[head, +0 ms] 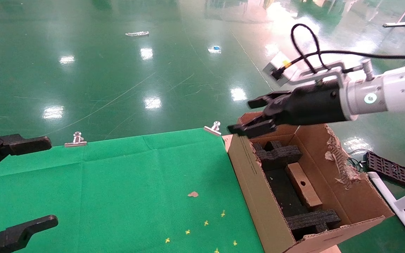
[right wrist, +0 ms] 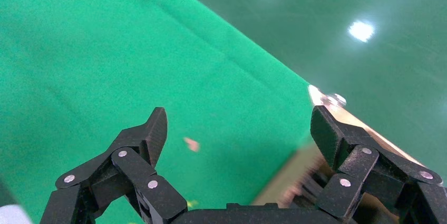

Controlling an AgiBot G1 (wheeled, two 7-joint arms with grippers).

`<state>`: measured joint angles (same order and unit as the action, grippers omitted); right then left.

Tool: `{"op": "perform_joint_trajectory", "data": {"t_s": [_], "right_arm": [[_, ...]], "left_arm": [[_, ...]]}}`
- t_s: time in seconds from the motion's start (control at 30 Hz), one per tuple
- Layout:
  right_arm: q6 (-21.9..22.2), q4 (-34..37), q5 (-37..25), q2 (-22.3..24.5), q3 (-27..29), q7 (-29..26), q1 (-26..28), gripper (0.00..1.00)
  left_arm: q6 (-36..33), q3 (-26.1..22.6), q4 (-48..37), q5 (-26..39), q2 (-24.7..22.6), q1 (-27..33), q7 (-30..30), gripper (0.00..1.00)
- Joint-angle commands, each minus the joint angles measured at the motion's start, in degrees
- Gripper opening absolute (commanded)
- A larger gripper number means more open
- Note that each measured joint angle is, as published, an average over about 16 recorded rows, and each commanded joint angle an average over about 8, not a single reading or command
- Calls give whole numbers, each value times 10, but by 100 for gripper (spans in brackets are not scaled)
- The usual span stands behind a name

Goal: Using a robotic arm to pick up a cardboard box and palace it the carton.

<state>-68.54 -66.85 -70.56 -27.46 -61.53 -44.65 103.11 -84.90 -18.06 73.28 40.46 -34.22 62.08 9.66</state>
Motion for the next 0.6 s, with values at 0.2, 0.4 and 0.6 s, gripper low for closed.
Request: {"op": "perform_joint_trajectory", "data": {"t_s": [0.2,0.4,0.6], "right_arm": [[-31,-12,52,-14,83,62,-76,100],[-58,-23,97,-26,155,115,-141,100],[-85,-33,142,-37,226,168,-206,100]], "left_arm": [[0,0,0,0,0,0,0,100],[0,0,0,0,0,0,0,100],[0,0,0,0,0,0,0,100]]}}
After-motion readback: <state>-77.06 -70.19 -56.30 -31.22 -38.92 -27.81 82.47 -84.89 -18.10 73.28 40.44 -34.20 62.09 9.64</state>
